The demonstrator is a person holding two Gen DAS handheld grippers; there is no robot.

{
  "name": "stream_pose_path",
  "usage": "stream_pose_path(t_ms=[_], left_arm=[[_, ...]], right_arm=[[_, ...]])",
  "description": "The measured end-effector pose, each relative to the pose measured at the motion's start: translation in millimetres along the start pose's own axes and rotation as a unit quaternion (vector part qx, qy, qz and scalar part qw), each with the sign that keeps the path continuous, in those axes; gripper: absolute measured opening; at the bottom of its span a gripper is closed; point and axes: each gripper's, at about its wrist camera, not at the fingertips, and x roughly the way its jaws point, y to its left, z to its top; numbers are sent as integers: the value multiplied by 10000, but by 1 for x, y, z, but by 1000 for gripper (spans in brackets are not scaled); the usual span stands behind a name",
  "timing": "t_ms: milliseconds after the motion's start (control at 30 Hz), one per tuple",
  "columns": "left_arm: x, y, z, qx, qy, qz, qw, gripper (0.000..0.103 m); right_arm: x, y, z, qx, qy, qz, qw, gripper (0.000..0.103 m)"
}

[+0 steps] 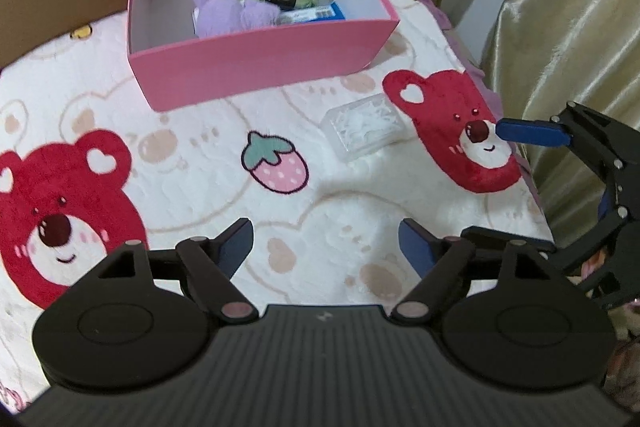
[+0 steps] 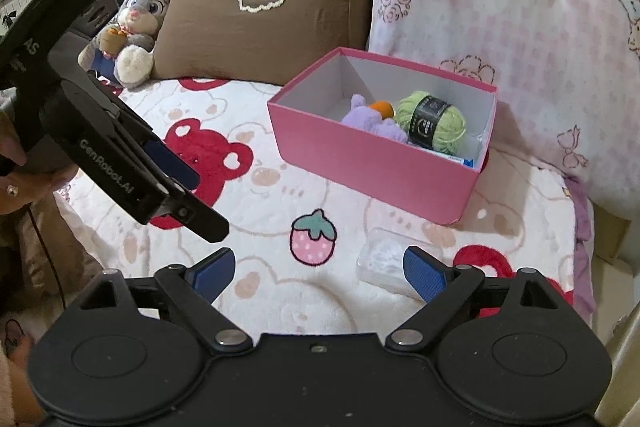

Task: Organize objects
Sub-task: 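Withdraw the left tool and move toward the clear floss-pick box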

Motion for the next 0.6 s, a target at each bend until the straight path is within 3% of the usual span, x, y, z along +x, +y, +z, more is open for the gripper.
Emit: stream_pose_path(t_ms=[100, 200, 367, 467, 600], left_arm=[[12, 2, -1, -145, -58, 19, 9999, 79], [20, -2, -7, -159, -280, 122, 9994, 79], [39, 1, -13, -496, -340, -88, 9982, 79], [57, -2, -17, -449, -235, 234, 9984, 76], [73, 0, -22, -501, -353, 168, 9980, 76]], right_arm=[[10, 0, -8, -55, -70, -32, 10000, 93], [19, -2, -16, -110, -123, 241, 9996, 93], [33, -5, -24, -17, -242, 251, 9994, 93], [43, -4, -26, -201, -188, 78, 9996, 93], [54, -4, -30, -641, -162, -113, 9977, 93]])
